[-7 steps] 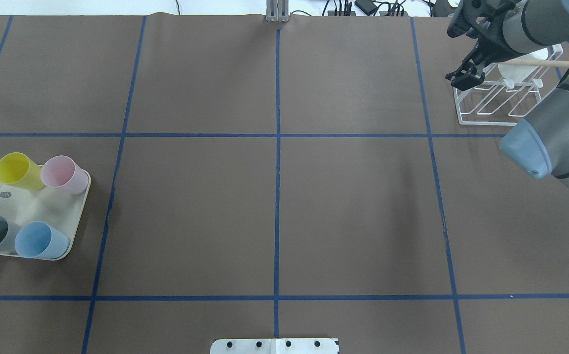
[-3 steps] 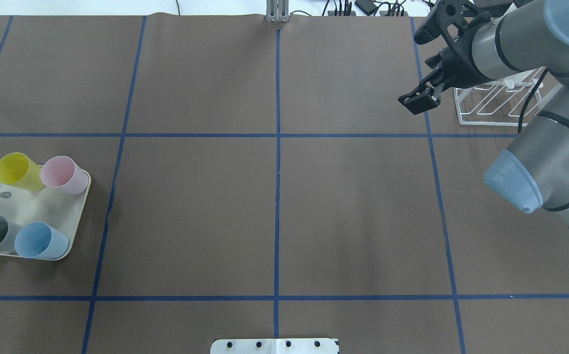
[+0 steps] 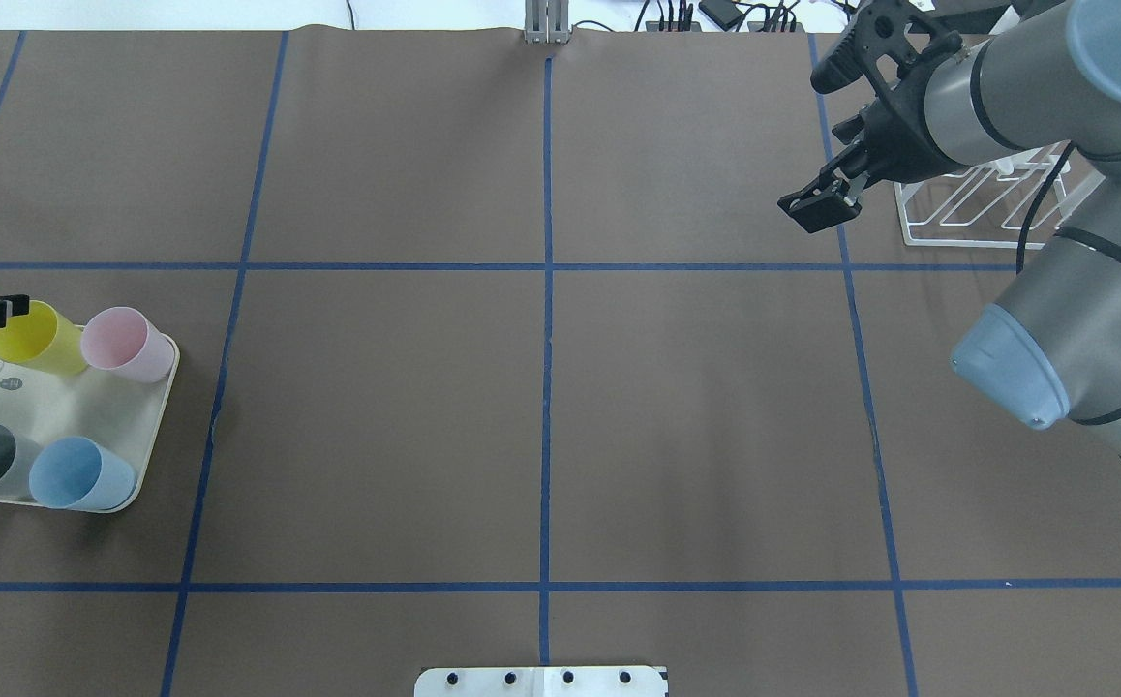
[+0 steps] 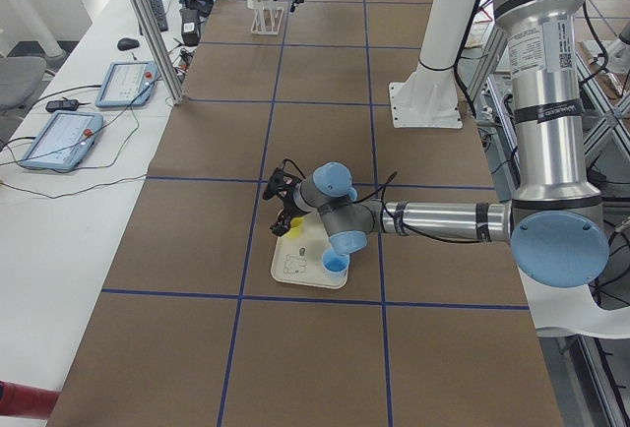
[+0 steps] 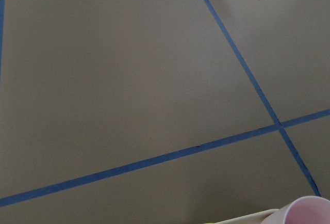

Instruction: Transfer IKEA cup to right arm and place on rack

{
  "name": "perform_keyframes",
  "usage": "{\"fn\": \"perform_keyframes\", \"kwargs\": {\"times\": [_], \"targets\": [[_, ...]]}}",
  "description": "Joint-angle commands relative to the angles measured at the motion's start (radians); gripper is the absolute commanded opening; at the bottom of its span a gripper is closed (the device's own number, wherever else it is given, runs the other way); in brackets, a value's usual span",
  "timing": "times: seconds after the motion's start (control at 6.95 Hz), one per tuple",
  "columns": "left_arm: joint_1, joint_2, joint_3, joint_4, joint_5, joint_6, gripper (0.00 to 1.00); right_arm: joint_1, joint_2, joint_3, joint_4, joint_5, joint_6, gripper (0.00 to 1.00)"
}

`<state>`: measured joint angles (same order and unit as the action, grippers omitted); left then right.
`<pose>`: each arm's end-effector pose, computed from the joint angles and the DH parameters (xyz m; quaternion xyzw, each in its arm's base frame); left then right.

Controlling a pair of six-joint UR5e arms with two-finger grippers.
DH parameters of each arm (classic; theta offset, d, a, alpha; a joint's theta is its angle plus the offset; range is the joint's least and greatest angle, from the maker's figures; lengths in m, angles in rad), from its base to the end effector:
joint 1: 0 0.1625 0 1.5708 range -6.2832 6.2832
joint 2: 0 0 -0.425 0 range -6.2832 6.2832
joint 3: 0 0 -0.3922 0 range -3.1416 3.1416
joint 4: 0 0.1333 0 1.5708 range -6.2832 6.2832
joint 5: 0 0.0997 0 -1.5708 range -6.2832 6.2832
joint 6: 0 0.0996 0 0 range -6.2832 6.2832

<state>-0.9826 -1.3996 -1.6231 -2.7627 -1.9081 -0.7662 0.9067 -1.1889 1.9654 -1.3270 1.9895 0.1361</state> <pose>0.1647 -0.4277 0.5851 0.3023 0.4282 0.0101 0.8516 -0.2769 -0.5044 0.2447 0.3693 -0.3531 -0.3207 0.7976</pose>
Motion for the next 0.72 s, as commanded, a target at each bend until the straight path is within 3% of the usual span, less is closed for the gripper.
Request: {"fn": "perform_keyframes", "kwargs": {"times": [0.0,0.58], "targets": [[0.021,-0.001,0.044,-0.046,0.023,-0.002,0.97,-0.002,-0.004,0.0,0.0,-0.001,0.0,0.99],[0.051,-0.001,0.081,-0.084,0.044,-0.004,0.53,-0.008,-0.006,-0.002,-0.001,-0.008,0.0,0.99]]}}
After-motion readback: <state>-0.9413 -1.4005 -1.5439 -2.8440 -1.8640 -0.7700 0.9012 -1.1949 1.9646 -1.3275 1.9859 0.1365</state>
